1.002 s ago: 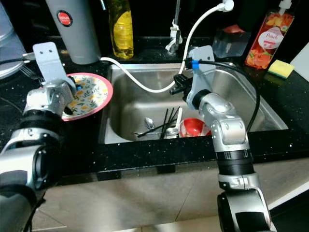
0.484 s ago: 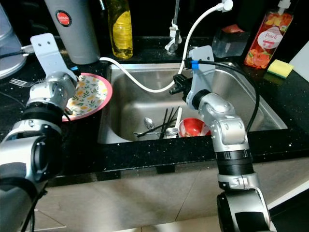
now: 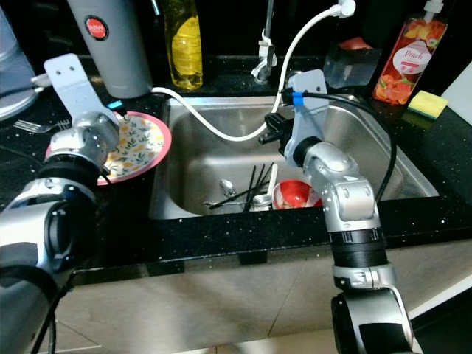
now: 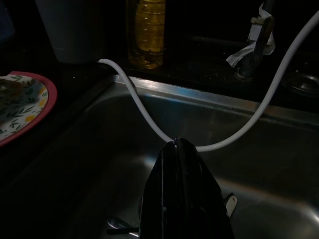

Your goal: Kitchen organization

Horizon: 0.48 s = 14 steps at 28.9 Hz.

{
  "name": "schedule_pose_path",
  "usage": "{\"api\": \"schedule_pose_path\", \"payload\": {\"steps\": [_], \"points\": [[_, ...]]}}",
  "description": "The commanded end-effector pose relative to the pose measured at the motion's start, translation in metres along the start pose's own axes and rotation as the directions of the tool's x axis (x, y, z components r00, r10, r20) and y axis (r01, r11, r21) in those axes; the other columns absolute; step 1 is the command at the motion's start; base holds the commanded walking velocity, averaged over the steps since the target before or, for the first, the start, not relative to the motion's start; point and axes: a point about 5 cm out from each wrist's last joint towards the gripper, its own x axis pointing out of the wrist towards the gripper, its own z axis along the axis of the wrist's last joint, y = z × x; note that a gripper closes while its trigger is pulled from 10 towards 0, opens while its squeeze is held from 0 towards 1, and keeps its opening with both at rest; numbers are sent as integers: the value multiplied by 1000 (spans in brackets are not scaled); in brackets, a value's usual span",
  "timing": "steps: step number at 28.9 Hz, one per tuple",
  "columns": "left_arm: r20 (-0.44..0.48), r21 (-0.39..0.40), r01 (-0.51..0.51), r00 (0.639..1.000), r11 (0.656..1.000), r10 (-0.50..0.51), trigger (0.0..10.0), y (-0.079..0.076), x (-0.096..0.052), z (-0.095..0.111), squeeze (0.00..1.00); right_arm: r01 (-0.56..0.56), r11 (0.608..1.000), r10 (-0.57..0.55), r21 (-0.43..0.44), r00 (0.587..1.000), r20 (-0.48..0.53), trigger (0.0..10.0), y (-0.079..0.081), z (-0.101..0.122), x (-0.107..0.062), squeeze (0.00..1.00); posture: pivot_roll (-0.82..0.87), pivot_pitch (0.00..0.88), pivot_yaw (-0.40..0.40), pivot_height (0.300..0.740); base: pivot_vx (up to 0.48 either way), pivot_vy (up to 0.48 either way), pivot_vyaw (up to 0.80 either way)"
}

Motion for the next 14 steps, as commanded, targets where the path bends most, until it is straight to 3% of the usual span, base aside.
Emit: {"api": "schedule_pose_path", "payload": {"steps": [1, 5, 11, 12, 14], "points": [[0, -19, -16, 1000, 1000, 16, 10000, 0, 0, 2, 0, -8, 1000, 8, 4, 1000, -1, 10000, 2, -1, 2, 0, 66, 46, -26, 740, 0, 0, 0], [-12, -27, -22, 1000, 999, 22, 10000, 4, 2, -3, 0, -7, 1000, 7, 3, 1000, 2, 10000, 2, 0, 1, 0, 59, 43, -20, 740, 0, 0, 0], [-11, 21, -25, 1000, 999, 25, 9843, 7, 4, -8, 0, -3, 1000, 3, 5, 1000, 3, 10000, 1, 0, 0, 0, 55, 43, -22, 740, 0, 0, 0], [-5, 28, -32, 999, 999, 33, 7843, 9, 5, -8, 0, -3, 1000, 3, 6, 1000, 3, 10000, 1, 0, 0, 0, 56, 44, -25, 740, 0, 0, 0], [-1, 31, -37, 999, 999, 38, 7843, 10, 5, -8, 0, -4, 1000, 4, 6, 1000, 3, 10000, 1, 1, 0, 0, 56, 44, -25, 740, 0, 0, 0]]}}
